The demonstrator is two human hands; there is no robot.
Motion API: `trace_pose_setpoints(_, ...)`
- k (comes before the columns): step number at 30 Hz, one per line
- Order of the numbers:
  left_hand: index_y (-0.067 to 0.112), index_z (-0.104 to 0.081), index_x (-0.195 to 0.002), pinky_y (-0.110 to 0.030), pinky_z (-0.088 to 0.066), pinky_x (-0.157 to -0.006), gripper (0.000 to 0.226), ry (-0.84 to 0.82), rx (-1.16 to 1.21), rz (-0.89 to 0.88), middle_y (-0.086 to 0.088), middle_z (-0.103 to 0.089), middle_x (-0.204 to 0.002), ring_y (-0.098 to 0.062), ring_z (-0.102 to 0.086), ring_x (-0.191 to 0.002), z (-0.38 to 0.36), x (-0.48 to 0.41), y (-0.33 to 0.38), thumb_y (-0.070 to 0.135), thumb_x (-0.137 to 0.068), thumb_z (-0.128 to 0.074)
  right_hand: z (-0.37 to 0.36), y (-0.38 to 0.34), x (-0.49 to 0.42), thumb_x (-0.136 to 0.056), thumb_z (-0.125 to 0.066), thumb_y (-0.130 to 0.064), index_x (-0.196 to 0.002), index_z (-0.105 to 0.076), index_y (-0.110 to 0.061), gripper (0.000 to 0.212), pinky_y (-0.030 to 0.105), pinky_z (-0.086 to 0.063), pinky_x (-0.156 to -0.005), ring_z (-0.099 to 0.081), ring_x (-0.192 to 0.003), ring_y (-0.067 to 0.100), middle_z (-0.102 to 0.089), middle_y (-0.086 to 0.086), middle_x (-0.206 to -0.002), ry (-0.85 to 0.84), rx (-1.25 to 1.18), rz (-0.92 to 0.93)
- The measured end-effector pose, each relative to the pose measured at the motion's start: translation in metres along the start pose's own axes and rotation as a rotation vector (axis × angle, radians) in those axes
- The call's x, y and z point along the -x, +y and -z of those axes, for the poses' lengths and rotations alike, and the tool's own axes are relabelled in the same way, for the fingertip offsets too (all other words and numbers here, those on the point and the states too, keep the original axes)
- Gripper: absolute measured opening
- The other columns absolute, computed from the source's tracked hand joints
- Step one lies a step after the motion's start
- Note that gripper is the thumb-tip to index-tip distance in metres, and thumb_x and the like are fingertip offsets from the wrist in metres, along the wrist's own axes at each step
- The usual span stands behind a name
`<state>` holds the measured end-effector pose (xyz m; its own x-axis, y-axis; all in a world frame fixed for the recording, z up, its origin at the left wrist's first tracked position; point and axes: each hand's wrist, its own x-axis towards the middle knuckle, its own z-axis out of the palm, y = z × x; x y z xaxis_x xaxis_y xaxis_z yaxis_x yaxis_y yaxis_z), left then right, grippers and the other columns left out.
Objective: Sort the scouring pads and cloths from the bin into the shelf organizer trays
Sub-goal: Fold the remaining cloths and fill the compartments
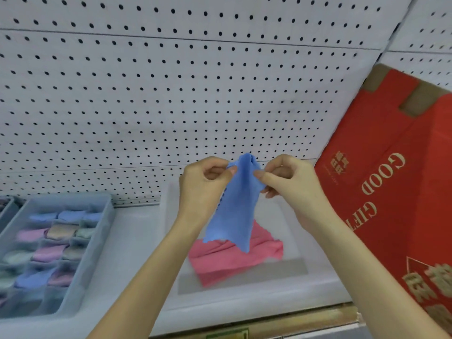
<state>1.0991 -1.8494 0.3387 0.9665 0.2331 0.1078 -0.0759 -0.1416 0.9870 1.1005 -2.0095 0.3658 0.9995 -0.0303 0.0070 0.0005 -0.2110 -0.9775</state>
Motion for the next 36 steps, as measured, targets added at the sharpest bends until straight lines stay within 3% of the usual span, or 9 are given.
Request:
trace_pose_setpoints(3, 0.031, -0.07, -0.074, -0.017, -0.051, -0.074, 0.023, -0.039, 0.0, -0.014, 0.021, -0.071, -0.074, 0.0, -0.065, -0.074, -0.001, 0.006, 0.005, 0.011, -0.086, -0.07, -0.006, -0.006, 0.001, -0.082, -0.069, 0.001, -0.079, -0.06, -0.005, 0.011, 0.019, -0.048, -0.051, -0.058, -0.049, 0.01, -0.065, 0.004, -0.059, -0.031, -0.08, -0.009)
trace_pose_setpoints(9, 0.018, -0.056, -0.076, -0.034, -0.035, -0.061, 0.019, 0.069, 0.014, -0.047, -0.001, -0.051, -0.064, -0.018, -0.041, -0.061, 0.013, 0.0, 0.001, 0.019, -0.095, -0.055, 0.004, -0.008, -0.007, -0.081, -0.061, 0.0, -0.08, -0.052, -0.021, 0.024, 0.019, -0.042, -0.056, -0.05, -0.058, 0.008, -0.058, -0.005, -0.063, 0.096, 0.243, 0.154)
trace_pose_setpoints(13, 0.018, -0.052, -0.074, -0.026, -0.028, -0.05, 0.021, 0.059, -0.041, -0.119, 0.003, -0.044, -0.051, -0.012, -0.031, -0.048, 0.01, 0.003, 0.008, 0.017, -0.095, -0.056, 0.003, -0.018, -0.004, -0.085, -0.06, 0.002, -0.077, -0.052, -0.019, 0.024, 0.023, -0.044, -0.057, -0.049, -0.059, 0.011, -0.056, -0.001, -0.067, -0.048, 0.255, 0.243)
trace_pose_setpoints(16, 0.023, -0.061, -0.073, -0.019, -0.045, -0.057, 0.021, 0.022, -0.015, -0.148, 0.016, -0.062, -0.057, -0.004, -0.056, -0.054, 0.005, 0.008, 0.017, 0.012, -0.091, -0.063, -0.004, -0.028, 0.0, -0.087, -0.059, 0.005, -0.08, -0.063, -0.013, 0.02, 0.02, -0.05, -0.055, -0.057, -0.057, 0.009, -0.06, 0.005, -0.066, -0.147, 0.132, 0.246)
trace_pose_setpoints(18, 0.022, -0.068, -0.076, -0.032, -0.057, -0.071, 0.018, -0.001, 0.05, -0.128, 0.009, -0.071, -0.072, -0.012, -0.069, -0.072, 0.004, 0.008, 0.018, 0.01, -0.089, -0.067, -0.008, -0.031, 0.002, -0.087, -0.059, 0.008, -0.081, -0.067, -0.011, 0.022, 0.018, -0.053, -0.06, -0.063, -0.061, 0.008, -0.066, 0.006, -0.07, -0.176, 0.044, 0.234)
trace_pose_setpoints(24, 0.014, -0.074, -0.085, -0.028, -0.059, -0.072, 0.015, -0.052, 0.221, -0.058, -0.002, -0.076, -0.083, -0.014, -0.072, -0.079, 0.008, 0.008, 0.025, 0.006, -0.091, -0.063, -0.004, -0.036, 0.003, -0.079, -0.055, 0.02, -0.097, -0.07, -0.015, 0.042, 0.019, -0.054, -0.078, -0.07, -0.086, 0.007, -0.073, 0.002, -0.094, -0.307, 0.099, 0.238)
trace_pose_setpoints(26, 0.016, -0.074, -0.085, -0.024, -0.057, -0.069, 0.019, -0.059, 0.225, -0.057, 0.001, -0.076, -0.082, -0.012, -0.072, -0.079, 0.01, 0.007, 0.026, 0.006, -0.093, -0.06, -0.003, -0.038, 0.004, -0.077, -0.054, 0.023, -0.095, -0.07, -0.021, 0.05, 0.016, -0.053, -0.075, -0.07, -0.082, 0.004, -0.072, -0.004, -0.09, -0.32, 0.159, 0.287)
trace_pose_setpoints(30, 0.011, -0.074, -0.088, -0.021, -0.056, -0.068, 0.021, -0.127, 0.218, -0.041, 0.001, -0.075, -0.081, -0.011, -0.07, -0.077, 0.01, 0.008, 0.029, 0.005, -0.095, -0.055, -0.007, -0.038, -0.002, -0.077, -0.075, 0.0, -0.074, -0.071, -0.027, 0.027, 0.025, -0.056, -0.073, -0.069, -0.072, 0.01, -0.072, -0.008, -0.073, -0.179, 0.221, 0.381)
trace_pose_setpoints(36, 0.011, -0.075, -0.092, -0.028, -0.059, -0.074, 0.021, -0.113, 0.198, -0.035, -0.01, -0.075, -0.088, -0.017, -0.069, -0.08, 0.011, 0.007, 0.027, 0.007, -0.096, -0.055, -0.009, -0.033, -0.01, -0.074, -0.08, -0.014, -0.068, -0.068, -0.028, 0.02, 0.014, -0.035, -0.054, -0.043, -0.053, 0.002, -0.058, -0.009, -0.062, -0.105, 0.363, 0.424)
